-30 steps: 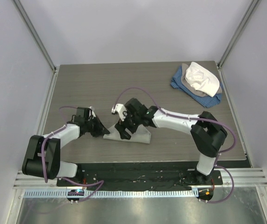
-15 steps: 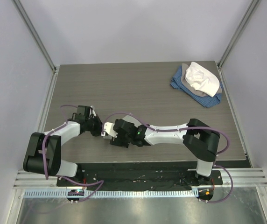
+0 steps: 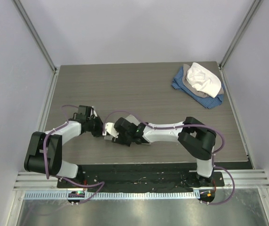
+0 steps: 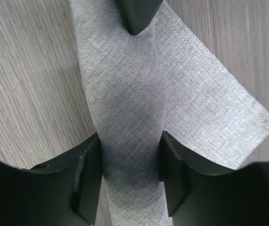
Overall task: Fold the napkin, place the utensils inside, and roll it up
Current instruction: Roll the napkin with the utensil
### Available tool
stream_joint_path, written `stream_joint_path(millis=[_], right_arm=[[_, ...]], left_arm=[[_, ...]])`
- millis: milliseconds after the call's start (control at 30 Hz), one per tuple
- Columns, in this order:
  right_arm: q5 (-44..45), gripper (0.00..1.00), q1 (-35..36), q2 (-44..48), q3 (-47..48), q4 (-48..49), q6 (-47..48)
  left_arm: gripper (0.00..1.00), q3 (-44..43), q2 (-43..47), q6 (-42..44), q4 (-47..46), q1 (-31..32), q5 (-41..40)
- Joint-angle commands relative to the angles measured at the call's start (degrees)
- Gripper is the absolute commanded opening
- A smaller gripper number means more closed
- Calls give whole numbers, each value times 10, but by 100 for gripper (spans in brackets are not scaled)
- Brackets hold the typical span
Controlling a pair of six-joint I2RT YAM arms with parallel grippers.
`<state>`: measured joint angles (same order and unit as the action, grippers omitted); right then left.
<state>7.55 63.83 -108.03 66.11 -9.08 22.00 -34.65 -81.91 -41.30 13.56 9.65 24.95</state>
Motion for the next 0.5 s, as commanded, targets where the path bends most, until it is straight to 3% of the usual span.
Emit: stream_joint_path(millis=[0,100,200,300,467], right_arm=[[-162,49,-46,-27,43,-62,-40],[-275,41,-85,-71,83,-128,-70],[-333,38,-107,-109,104,-175,-90],[-390,36,-118,-133,119,-211,-103],[-473,35,-132,-147,128,-238,-126]], left_arm=[[22,-14,0,16,5,2,-5],[45,-19,7,16,6,1,-15],[57,-23,31,17,16,1,-42],[63,-24,63,26,30,1,-82],[64,2,111,19,28,1,-104]])
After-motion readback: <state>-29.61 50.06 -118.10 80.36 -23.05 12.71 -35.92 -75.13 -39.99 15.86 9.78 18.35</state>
